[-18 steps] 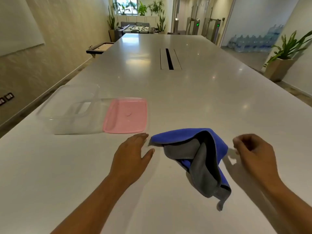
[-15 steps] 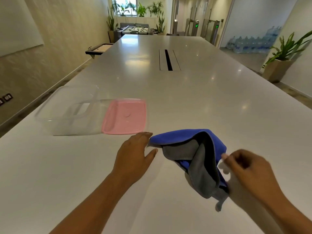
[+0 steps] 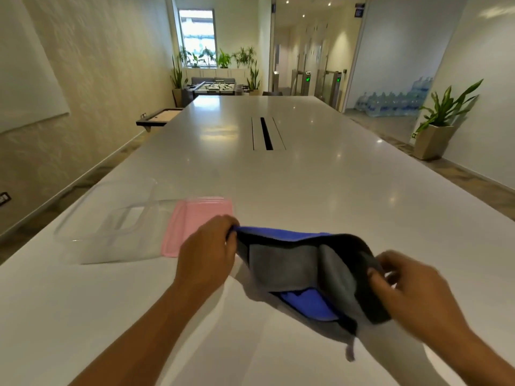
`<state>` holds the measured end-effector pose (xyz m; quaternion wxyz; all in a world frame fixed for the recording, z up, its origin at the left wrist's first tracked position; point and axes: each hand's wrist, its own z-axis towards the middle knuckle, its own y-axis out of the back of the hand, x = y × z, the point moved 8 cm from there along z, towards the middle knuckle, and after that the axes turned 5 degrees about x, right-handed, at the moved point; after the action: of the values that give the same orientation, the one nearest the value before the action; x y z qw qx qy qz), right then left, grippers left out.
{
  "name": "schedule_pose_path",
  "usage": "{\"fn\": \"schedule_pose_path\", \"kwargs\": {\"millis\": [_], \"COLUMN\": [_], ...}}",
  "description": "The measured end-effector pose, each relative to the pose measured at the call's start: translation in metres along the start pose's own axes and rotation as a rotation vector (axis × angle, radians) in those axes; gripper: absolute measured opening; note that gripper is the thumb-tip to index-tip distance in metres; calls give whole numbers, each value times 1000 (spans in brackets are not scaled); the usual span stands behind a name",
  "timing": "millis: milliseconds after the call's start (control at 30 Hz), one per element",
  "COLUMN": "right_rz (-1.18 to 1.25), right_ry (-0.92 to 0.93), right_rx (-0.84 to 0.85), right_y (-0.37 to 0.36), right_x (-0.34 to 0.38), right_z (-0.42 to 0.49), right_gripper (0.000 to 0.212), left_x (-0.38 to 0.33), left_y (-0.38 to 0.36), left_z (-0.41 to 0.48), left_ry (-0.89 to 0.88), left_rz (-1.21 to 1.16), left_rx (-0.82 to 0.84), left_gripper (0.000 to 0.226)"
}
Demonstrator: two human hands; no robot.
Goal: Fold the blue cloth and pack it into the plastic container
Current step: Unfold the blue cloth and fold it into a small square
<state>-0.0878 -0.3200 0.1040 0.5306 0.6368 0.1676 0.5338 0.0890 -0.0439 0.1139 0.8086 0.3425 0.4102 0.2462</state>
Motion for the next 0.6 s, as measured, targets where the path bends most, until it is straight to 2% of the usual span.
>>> {"fn": "schedule_pose_path", "kwargs": {"millis": [167, 367, 600], "right_rz": [73, 131, 253], "right_ry": [153, 286, 348], "right_rx": [-246, -386, -375], "right_y": [66, 137, 176], "right_x": [9, 37, 45], "right_z": [32, 66, 101], "right_gripper": [14, 12, 22], "left_x": [-9, -28, -33], "left_y": [68, 146, 185], "left_z": [26, 54, 67], "left_ry": [-13, -75, -76], "left_rz": [-65, -163, -300], "left_rx": [-187, -410, -498], "left_gripper": [19, 20, 18]}}
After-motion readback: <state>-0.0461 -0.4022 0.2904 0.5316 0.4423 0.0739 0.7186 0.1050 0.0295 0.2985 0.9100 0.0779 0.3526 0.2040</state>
